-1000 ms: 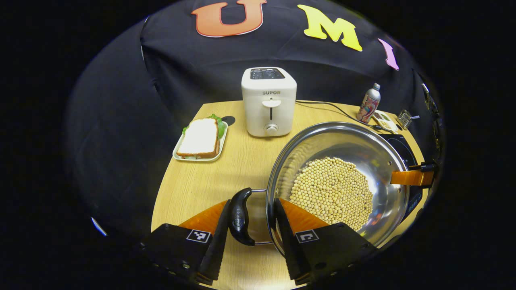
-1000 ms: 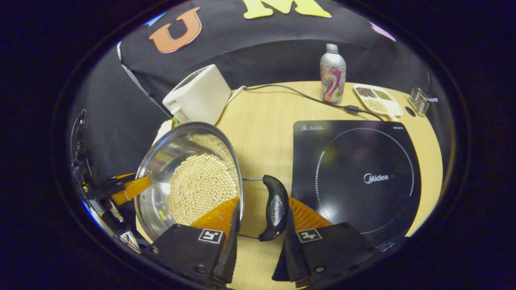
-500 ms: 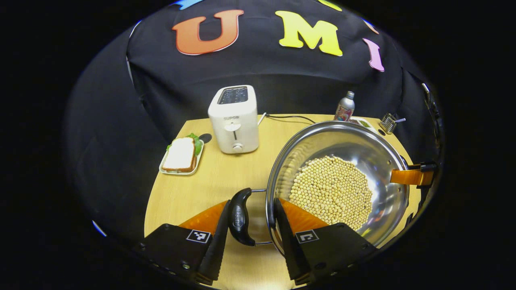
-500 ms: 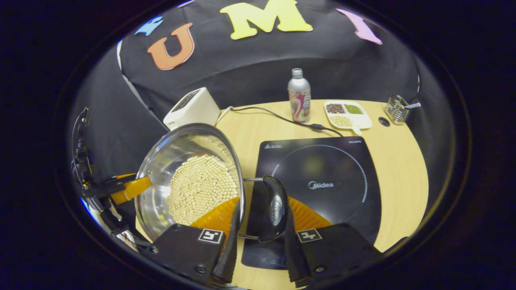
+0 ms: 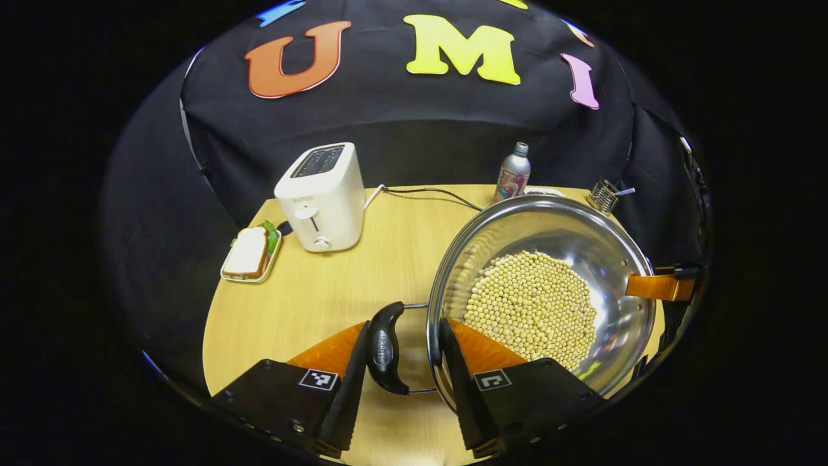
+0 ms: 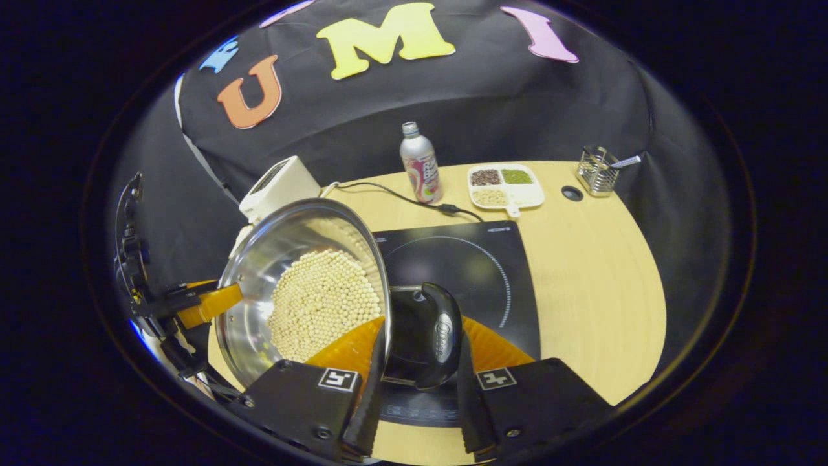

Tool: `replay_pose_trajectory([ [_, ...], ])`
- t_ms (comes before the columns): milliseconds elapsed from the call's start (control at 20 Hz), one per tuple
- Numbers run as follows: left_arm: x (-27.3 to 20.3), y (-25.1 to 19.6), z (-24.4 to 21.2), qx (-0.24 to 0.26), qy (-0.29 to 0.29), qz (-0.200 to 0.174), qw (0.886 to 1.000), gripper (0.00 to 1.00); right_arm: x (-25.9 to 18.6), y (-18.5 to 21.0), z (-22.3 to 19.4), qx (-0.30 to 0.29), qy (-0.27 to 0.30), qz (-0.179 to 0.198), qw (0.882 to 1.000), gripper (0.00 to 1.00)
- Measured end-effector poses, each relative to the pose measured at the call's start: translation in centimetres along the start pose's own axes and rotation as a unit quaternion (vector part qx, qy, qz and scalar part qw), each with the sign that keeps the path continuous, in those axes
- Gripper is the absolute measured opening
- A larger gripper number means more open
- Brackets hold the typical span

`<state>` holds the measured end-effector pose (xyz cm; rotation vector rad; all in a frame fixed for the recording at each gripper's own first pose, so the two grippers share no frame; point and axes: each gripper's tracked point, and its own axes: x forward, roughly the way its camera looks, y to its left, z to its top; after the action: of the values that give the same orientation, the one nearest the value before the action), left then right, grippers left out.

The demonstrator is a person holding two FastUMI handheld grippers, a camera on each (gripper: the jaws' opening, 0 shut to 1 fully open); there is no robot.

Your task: First push the handle of the pot to place it horizontally, then grasp the pot with both hands and set it on the induction cooktop.

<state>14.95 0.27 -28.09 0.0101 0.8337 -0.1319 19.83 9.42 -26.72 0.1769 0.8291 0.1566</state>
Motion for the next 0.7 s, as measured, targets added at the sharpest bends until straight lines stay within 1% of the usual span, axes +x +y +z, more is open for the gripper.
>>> replay_pose_trajectory([
  [350,2.0,-6.3,0.8,0.001,0.01,-0.007,1.0,0.61,-0.1,-6.7,1.4,0.005,0.005,-0.007,1.0,0.5],
  [700,4.6,-10.0,1.4,-0.001,0.023,-0.008,1.0,0.61,1.6,-11.2,2.8,0.01,0.021,-0.008,1.0,0.5],
])
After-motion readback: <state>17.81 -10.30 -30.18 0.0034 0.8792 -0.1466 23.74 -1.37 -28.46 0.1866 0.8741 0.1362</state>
